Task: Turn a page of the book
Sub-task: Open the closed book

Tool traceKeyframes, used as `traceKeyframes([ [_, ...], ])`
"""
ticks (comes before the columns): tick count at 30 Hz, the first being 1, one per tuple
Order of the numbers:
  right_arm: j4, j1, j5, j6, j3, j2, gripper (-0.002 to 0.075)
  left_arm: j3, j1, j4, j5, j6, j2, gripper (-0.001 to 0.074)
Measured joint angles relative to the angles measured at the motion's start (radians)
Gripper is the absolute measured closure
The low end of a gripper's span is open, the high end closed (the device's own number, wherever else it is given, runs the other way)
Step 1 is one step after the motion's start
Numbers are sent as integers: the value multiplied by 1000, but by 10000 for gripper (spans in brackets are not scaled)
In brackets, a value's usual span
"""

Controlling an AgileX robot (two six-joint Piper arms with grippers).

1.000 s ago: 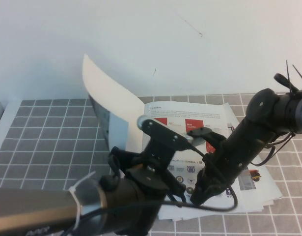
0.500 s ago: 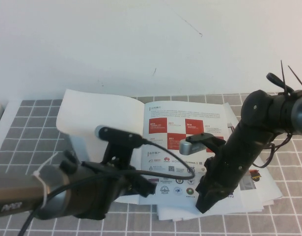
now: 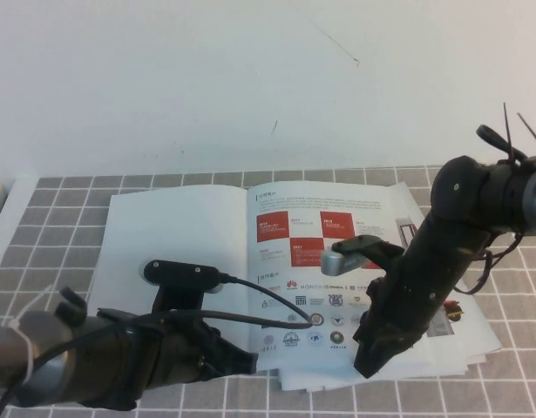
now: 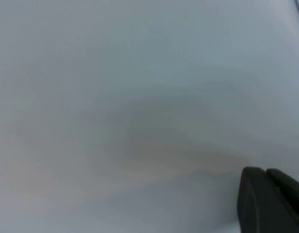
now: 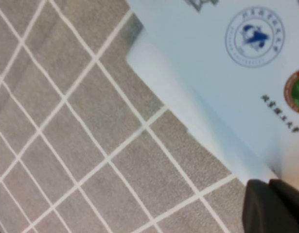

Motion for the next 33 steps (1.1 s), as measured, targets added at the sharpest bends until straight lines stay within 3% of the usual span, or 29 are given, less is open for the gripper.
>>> traceKeyframes([
  [11, -46, 0, -5, -18, 0, -354, 721, 25, 5, -2, 121, 29, -59, 738],
  [16, -210, 0, -16, 46, 0, -557, 721, 27, 3, -2, 133, 111, -196, 738],
  [23, -554, 0, 24, 285, 2, -824, 721, 27, 3, -2, 135, 203, -443, 738],
  [33, -796, 0, 58, 462, 159, -1147, 721, 38, 3, -2, 165, 289, -780, 738],
])
